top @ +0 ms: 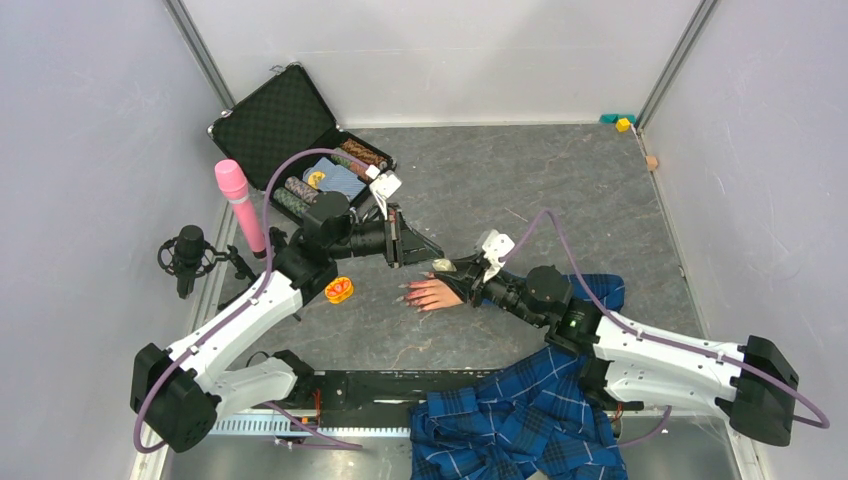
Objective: Paint the nails
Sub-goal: Close the nail polish bottle.
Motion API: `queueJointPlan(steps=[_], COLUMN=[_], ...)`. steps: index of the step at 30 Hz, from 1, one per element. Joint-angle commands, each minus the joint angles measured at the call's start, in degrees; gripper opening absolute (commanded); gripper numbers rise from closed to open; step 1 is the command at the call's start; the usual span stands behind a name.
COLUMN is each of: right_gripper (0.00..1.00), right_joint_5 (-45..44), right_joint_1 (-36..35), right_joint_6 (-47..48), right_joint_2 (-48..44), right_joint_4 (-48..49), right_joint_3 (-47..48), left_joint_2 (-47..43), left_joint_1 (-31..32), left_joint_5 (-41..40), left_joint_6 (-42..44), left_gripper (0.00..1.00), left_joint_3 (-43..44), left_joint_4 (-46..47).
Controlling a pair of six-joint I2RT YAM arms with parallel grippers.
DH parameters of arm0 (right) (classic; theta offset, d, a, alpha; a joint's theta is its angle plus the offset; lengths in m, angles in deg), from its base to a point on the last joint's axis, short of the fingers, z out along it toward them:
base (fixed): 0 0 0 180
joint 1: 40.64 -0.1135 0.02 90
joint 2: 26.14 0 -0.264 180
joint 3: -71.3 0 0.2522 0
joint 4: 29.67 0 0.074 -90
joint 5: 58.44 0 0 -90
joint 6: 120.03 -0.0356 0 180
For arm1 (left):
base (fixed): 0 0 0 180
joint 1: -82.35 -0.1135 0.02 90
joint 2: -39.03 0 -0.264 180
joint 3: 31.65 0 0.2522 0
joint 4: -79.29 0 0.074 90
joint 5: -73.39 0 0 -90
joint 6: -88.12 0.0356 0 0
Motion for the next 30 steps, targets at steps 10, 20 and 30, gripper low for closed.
queueJointPlan(steps=[10,20,30], right_gripper=[0.0,0.0,0.0], right_joint_5=[22.7,35.9,41.5], right_joint_1=[7.9,11.4,12.0], right_joint_6=[-15.0,-25.8,-29.7], right_joint_2=[-1.3,-0.8,0.2], right_joint_4=[10.8,24.2,31.4], right_joint_3=[3.1,0.5,-0.8], left_joint_2=[-4.1,-5.7,-5.8], left_joint_1=[2.8,8.9,13.1], left_joint_5=[8.0,12.3,15.1], left_joint_6=[6.6,14.6,18.5], left_gripper=[0.02,0.02,0.02], left_joint_3=[0.4,3.2,4.6], left_joint_4=[-0.4,-10.3,-14.8])
